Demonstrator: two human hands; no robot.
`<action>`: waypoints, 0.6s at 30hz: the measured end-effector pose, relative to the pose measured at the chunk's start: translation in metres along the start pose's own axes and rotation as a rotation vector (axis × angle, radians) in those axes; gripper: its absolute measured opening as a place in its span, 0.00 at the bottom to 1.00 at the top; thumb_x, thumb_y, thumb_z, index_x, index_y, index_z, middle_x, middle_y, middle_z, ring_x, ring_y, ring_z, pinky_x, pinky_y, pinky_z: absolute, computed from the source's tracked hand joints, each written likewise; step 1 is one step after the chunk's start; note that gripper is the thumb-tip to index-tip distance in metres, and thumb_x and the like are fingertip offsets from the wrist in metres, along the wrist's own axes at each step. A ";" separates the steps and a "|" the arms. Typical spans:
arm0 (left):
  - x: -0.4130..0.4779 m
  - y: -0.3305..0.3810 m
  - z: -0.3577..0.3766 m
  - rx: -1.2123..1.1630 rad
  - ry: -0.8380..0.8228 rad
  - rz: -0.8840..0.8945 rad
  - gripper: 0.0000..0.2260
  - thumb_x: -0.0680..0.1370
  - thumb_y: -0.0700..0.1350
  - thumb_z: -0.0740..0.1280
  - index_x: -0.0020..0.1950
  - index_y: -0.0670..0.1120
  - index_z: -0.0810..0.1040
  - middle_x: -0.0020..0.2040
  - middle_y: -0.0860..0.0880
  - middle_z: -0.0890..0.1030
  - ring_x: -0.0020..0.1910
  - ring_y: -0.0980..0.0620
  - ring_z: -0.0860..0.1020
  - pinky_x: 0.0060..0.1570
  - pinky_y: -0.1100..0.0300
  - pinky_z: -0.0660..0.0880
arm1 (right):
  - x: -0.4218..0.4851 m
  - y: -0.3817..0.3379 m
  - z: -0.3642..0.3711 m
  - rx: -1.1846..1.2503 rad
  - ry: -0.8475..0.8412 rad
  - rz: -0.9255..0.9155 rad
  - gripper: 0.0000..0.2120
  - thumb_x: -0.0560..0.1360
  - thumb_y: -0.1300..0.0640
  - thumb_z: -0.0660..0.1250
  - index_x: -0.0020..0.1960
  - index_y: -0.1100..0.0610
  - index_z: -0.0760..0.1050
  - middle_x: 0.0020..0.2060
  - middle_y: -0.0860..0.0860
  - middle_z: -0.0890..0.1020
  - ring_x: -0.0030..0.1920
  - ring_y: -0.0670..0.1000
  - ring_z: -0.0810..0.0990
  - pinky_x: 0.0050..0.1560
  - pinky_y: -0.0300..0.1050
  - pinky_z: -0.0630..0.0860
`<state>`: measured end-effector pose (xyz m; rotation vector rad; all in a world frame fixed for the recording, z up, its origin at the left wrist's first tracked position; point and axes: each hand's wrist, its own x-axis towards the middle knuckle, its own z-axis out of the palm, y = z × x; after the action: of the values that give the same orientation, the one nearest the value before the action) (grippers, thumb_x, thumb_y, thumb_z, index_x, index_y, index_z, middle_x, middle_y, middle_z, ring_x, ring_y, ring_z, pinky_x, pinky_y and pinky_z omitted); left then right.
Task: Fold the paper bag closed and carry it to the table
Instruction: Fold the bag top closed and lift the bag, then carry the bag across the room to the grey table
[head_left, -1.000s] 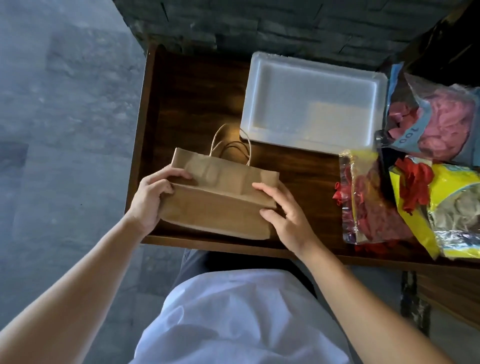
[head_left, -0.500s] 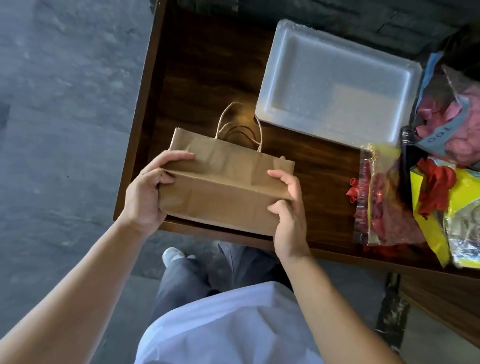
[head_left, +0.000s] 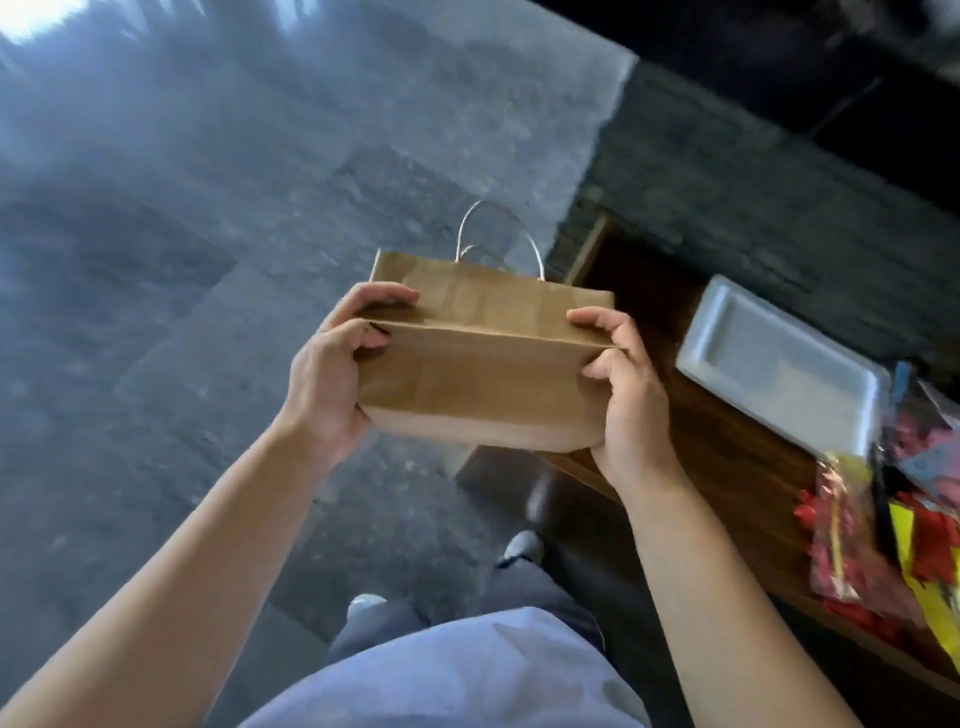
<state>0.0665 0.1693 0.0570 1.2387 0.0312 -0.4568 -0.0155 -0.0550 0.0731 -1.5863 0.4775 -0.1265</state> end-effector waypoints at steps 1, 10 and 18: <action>-0.017 0.013 -0.029 -0.010 0.053 0.027 0.19 0.67 0.38 0.57 0.52 0.48 0.80 0.45 0.48 0.77 0.39 0.52 0.73 0.31 0.64 0.71 | -0.003 -0.008 0.033 0.019 -0.034 0.005 0.18 0.67 0.58 0.57 0.51 0.45 0.78 0.53 0.45 0.80 0.56 0.56 0.75 0.58 0.64 0.73; -0.225 0.090 -0.271 -0.179 0.716 0.260 0.27 0.57 0.35 0.57 0.50 0.53 0.81 0.40 0.51 0.75 0.33 0.53 0.73 0.27 0.64 0.71 | -0.077 -0.058 0.355 -0.001 -0.667 0.013 0.16 0.62 0.60 0.60 0.45 0.49 0.81 0.37 0.49 0.77 0.41 0.54 0.72 0.36 0.46 0.70; -0.383 0.103 -0.389 -0.334 1.122 0.426 0.30 0.59 0.34 0.55 0.55 0.54 0.79 0.47 0.45 0.76 0.34 0.51 0.76 0.32 0.59 0.70 | -0.173 -0.066 0.584 -0.005 -1.256 0.124 0.08 0.67 0.64 0.63 0.38 0.56 0.80 0.30 0.51 0.73 0.30 0.49 0.70 0.27 0.37 0.65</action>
<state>-0.1601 0.6728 0.1206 0.9951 0.7499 0.6300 0.0567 0.5511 0.1245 -1.3324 -0.4138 0.9195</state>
